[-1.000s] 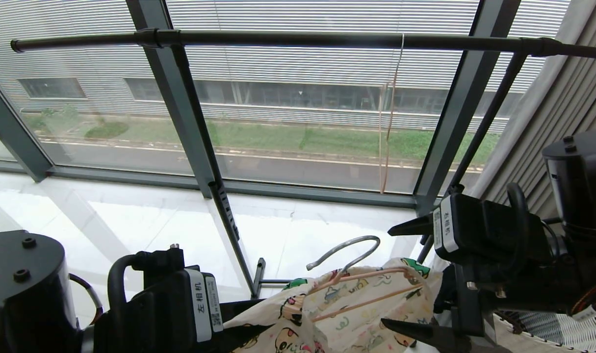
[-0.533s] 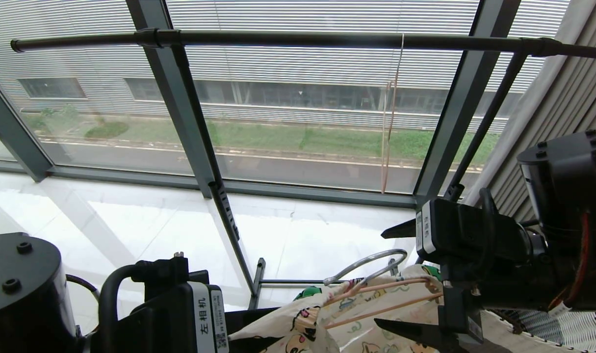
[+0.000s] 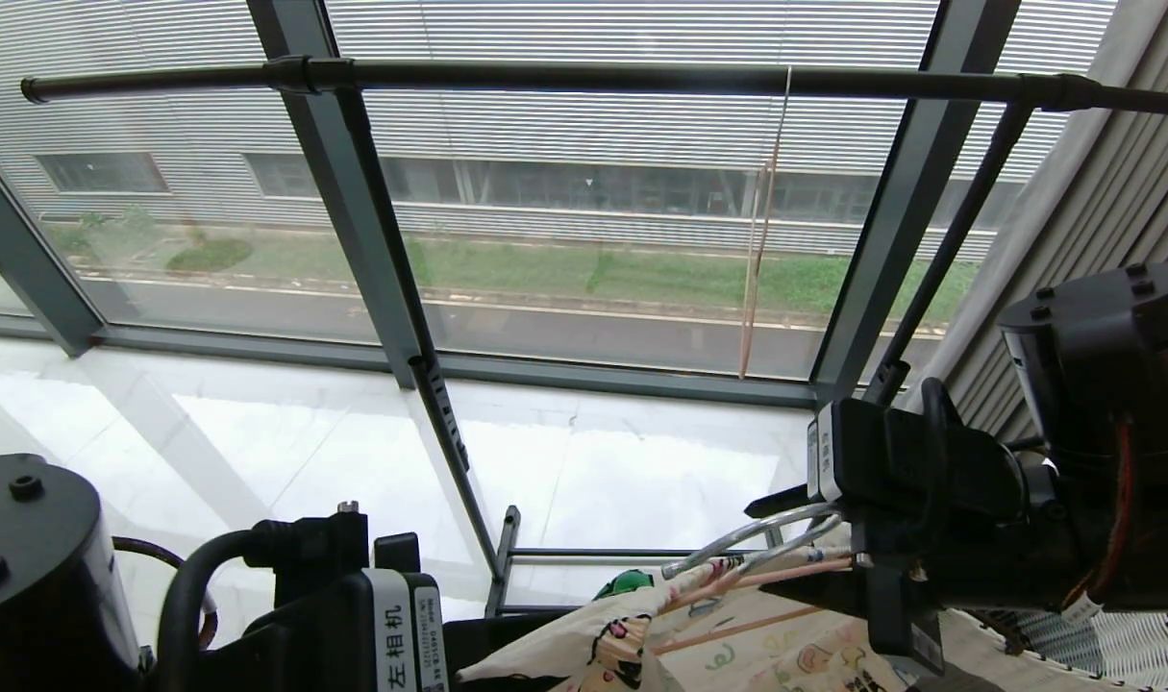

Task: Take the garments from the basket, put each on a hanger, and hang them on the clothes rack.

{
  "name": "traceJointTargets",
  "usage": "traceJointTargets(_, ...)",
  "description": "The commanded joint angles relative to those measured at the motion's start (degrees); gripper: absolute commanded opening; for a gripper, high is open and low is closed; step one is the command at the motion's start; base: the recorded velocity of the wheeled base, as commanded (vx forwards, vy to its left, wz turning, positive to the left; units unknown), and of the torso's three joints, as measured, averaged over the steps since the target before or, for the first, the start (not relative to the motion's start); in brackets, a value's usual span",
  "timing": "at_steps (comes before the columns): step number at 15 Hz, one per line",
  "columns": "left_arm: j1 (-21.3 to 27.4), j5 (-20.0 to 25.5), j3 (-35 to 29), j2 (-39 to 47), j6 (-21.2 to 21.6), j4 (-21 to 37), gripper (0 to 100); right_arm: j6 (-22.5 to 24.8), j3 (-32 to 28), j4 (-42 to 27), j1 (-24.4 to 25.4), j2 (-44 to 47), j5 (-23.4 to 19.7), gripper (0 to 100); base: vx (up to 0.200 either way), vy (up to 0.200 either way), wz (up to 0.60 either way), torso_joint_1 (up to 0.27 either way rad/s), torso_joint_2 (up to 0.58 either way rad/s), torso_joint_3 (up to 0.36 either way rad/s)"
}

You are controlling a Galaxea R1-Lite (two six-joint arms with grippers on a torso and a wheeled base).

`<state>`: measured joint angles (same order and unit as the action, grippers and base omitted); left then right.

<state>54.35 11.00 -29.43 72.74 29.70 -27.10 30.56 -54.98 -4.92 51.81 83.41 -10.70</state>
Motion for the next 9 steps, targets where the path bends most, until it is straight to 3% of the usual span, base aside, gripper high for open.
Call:
traceJointTargets(1,0.1,0.1,-0.2,0.0,0.0,-0.1,0,0.0,0.0,-0.1,0.0,0.0,0.0,0,0.000,0.000,0.00,0.000,0.00,0.000)
traceJointTargets(6,0.1,-0.1,-0.1,0.1,0.1,-0.1,0,-0.1,0.0,0.1,-0.4,0.0,0.0,0,0.000,0.000,0.00,0.000,0.00,0.000)
traceJointTargets(7,0.1,-0.1,-0.1,0.2,0.0,0.0,100,-0.1,0.0,0.2,-0.4,0.0,-0.1,0,0.000,0.000,0.00,0.000,0.00,0.000)
traceJointTargets(9,-0.1,-0.3,-0.2,0.2,-0.3,0.0,100,-0.1,0.0,0.2,-0.5,-0.4,0.1,0,0.000,0.000,0.00,0.000,0.00,0.000)
